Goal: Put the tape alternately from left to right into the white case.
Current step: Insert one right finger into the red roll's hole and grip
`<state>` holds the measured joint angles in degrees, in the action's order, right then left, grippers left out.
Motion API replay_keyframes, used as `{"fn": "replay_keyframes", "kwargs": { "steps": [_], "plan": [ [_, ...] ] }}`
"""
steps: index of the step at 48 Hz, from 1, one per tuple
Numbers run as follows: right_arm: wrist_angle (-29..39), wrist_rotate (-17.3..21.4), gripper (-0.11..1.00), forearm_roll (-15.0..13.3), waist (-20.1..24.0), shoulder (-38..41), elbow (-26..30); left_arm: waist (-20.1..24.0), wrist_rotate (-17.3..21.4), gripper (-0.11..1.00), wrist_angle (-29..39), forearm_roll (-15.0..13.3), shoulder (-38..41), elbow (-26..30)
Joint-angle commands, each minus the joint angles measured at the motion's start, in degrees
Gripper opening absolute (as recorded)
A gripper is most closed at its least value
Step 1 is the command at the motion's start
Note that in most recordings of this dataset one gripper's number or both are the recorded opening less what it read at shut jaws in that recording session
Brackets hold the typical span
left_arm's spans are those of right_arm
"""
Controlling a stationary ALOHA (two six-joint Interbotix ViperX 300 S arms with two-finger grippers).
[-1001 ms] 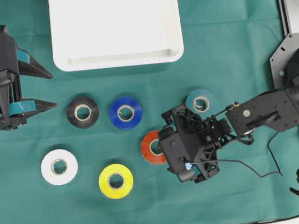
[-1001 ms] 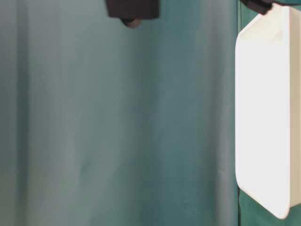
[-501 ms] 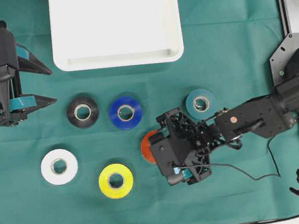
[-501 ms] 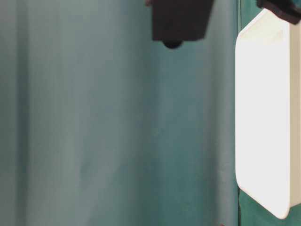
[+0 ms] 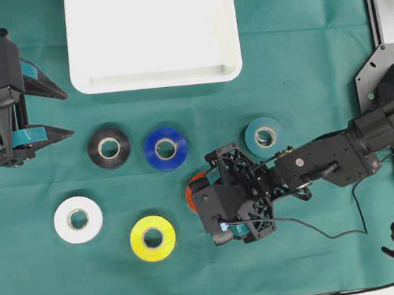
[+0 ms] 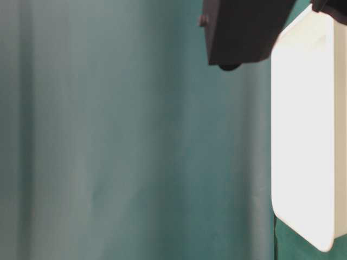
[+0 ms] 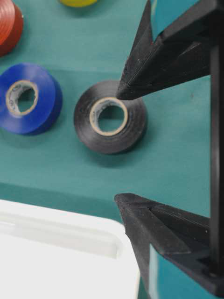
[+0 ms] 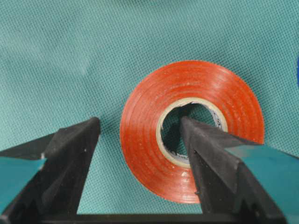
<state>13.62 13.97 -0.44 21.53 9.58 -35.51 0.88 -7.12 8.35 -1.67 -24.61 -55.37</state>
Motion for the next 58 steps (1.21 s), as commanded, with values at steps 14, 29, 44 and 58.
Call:
{"fn": "replay_keyframes", "kwargs": {
  "steps": [14, 29, 44, 58],
  "plan": [
    [-0.26, 0.09, 0.28, -1.67, 0.26, -0.70, 2.20, 0.09, 0.00, 0.86, -0.18, 0.00, -0.35, 0.35],
    [-0.18, 0.09, 0.03, -1.85, 0.18, -1.23, 3.16, 0.09, 0.00, 0.86, -0.26, -0.09, -0.44, 0.18],
    [-0.26, 0.09, 0.01, -1.85, 0.18, -3.08, 3.43, 0.09, 0.00, 0.86, -0.26, -0.09, -0.70, -0.18],
    [0.00, 0.26, 0.01, -1.76, 0.26, -7.65, 3.25, 0.09, 0.00, 0.86, -0.26, 0.00, -0.70, -0.18]
  ]
}}
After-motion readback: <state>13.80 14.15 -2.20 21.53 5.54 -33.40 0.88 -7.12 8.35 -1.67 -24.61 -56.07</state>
